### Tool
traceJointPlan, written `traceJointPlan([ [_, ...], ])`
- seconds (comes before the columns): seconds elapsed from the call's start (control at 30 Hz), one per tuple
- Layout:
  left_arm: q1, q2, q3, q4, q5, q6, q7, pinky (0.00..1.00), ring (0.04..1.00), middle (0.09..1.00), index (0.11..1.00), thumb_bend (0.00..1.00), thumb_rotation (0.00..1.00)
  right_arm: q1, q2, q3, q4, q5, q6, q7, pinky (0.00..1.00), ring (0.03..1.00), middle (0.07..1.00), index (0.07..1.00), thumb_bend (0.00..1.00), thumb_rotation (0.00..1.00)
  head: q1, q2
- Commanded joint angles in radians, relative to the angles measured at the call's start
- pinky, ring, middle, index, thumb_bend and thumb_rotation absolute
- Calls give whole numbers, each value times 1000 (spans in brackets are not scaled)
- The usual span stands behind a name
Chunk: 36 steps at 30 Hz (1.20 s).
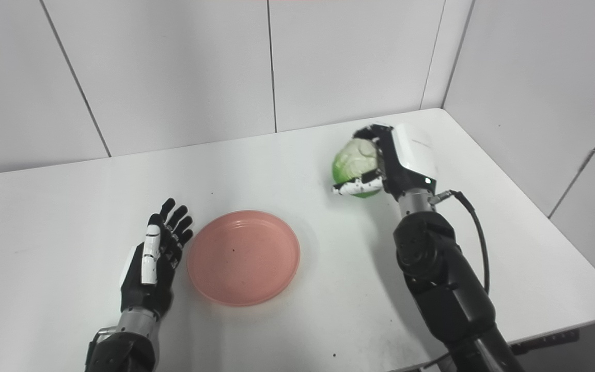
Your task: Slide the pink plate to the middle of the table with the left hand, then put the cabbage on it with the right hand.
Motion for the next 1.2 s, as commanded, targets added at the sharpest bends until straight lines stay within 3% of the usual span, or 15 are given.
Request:
traceJointPlan([
  [0.0, -2, -14, -2, -8, -2, 23, 9, 963, 948, 948, 955, 499, 1000, -28, 12, 7, -47, 16, -47, 12, 319, 409, 492, 504, 518, 0, 2, 2],
  [0.2, -2, -26, -27, -8, 59, 13, 42, 919, 924, 931, 941, 506, 1000, -13, 33, 35, -93, 46, -94, 50, 343, 416, 500, 502, 517, 0, 34, 13],
  [0.27, 0, -33, -36, -11, 74, 13, 50, 917, 924, 930, 939, 516, 1000, -9, 42, 48, -98, 61, -130, 56, 347, 419, 501, 500, 518, 0, 75, 22],
  [0.47, 6, -60, -59, -21, 132, 10, 96, 911, 915, 922, 926, 504, 1000, 5, 66, 85, -126, 80, -168, 92, 253, 379, 471, 514, 516, 0, 167, 35],
  [0.63, 9, -71, -75, -32, 170, 26, 119, 926, 914, 915, 923, 512, 1000, 12, 89, 106, -148, 98, -170, 135, 270, 389, 488, 513, 516, 0, 199, 43],
  [0.93, 6, -88, -98, -28, 194, 28, 143, 909, 908, 917, 926, 518, 1000, 41, 102, 150, -91, 101, -254, 152, 350, 429, 507, 492, 517, 0, 266, 61],
  [1.0, 6, -90, -104, -27, 201, 26, 145, 911, 911, 924, 934, 517, 1000, 50, 99, 152, -74, 99, -275, 150, 411, 451, 489, 485, 519, 0, 276, 65],
  [1.17, 7, -96, -115, -38, 221, 29, 161, 907, 912, 922, 931, 519, 1000, 71, 88, 162, -57, 86, -287, 175, 388, 440, 486, 494, 519, 0, 283, 76],
])
